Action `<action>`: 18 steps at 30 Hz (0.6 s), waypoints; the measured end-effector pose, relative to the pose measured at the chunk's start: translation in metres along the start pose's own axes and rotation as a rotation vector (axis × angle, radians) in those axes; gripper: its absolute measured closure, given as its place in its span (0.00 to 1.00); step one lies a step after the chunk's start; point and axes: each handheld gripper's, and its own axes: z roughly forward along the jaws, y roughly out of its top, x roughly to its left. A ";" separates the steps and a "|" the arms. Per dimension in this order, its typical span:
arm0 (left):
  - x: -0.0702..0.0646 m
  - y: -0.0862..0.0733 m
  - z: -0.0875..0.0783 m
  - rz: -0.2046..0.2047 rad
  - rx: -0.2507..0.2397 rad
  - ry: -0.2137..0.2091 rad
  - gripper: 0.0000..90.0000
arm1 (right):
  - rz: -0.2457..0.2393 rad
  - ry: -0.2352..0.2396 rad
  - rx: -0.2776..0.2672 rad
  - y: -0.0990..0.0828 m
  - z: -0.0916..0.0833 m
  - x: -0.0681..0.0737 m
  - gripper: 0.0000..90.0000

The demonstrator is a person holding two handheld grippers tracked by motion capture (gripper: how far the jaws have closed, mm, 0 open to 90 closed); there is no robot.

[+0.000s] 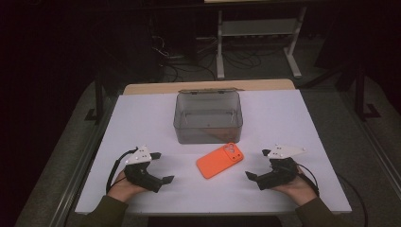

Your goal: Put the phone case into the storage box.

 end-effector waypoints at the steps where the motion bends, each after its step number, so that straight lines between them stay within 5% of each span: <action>1: 0.000 0.000 0.000 0.001 0.002 0.001 0.00 | 0.000 0.000 0.000 0.000 0.000 0.000 0.00; 18: 0.001 0.002 0.000 -0.014 -0.005 0.000 0.00 | 0.012 0.014 -0.017 0.001 0.000 -0.003 0.00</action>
